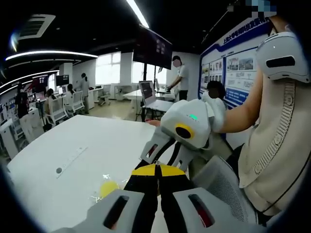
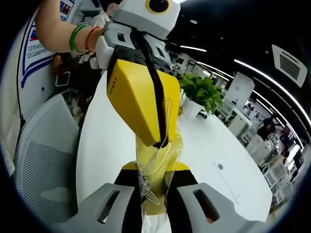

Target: Compare the silicone blocks by pressing each to a similar depth, holding the contact briefly, and releasing to observe deformation and rebound differences across the visible hardness samples.

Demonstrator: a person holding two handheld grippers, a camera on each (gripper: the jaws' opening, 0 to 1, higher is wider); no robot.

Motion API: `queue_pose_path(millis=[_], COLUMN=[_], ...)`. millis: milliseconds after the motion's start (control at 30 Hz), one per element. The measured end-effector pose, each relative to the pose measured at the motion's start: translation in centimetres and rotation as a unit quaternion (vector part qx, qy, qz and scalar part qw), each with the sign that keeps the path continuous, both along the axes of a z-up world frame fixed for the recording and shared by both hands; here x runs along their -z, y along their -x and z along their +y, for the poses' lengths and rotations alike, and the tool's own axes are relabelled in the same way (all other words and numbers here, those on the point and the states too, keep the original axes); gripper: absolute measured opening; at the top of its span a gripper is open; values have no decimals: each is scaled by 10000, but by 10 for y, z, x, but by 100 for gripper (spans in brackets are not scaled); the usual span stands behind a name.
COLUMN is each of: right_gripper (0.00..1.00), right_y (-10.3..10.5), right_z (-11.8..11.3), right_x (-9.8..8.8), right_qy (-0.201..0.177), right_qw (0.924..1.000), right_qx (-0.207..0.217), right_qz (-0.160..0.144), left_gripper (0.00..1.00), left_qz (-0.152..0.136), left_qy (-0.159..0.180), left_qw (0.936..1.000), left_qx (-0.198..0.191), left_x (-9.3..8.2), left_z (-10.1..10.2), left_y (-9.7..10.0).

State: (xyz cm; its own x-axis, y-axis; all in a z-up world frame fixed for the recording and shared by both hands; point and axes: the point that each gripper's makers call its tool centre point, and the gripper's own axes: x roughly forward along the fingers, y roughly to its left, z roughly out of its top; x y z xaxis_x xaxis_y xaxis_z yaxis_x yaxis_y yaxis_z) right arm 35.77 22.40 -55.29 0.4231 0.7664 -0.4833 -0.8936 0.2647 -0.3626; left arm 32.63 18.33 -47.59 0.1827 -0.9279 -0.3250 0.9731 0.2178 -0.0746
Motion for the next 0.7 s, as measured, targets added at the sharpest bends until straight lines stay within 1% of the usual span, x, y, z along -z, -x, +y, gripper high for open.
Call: queue_pose_path(millis=[33,67,200,267,300,333,367,400,433,500,567,633,700], right_gripper=[8,8,8,9,9,10,10,11,11,12,13,14,15], right_y=[1,1,0,-2,-1,-1,-8,-12,-9,-11,-12,-14,-15], right_z=[0,0,0,0,-1,-1,-3,-5,-6,-6,-7,-8,-9], right_x=[1,1,2,1,3,4,-1,-5,-1,-3,-3,-4,-3], right_qy=[-10,-12,-5,10,42,131,286,487,516,470,458,568,621], right_qw=[10000,10000,10000,10000,10000,9998,9976,9920,9930,9924,9927,9899,9889], right_qx=[-9,-14,-10,-14,-48,-72,-119,-229,-248,-199,-193,-180,-188], right_qz=[55,5,14,-82,-71,-136,-612,-1141,-1030,-1123,-1099,-1289,-1336], left_gripper=[0,0,0,0,0,0,0,0,0,0,0,0,0], left_qz=[11,1,12,21,34,30,21,40,53,26,45,47,54], left_qy=[-14,-19,-48,-36,-43,-53,-36,-9,-10,6,-3,-25,-37], left_qw=[10000,10000,10000,10000,10000,10000,10000,10000,10000,10000,10000,10000,10000], left_qx=[0,-3,-25,-50,-56,-60,-62,-54,-42,-24,-10,-4,-11], left_x=[0,0,1,1,2,3,2,2,3,2,3,4,4], left_z=[0,0,0,-1,-1,-1,-1,-1,-1,-2,-2,-2,-2], left_y=[0,0,-1,-2,-2,-3,-3,-2,-1,-1,0,0,0])
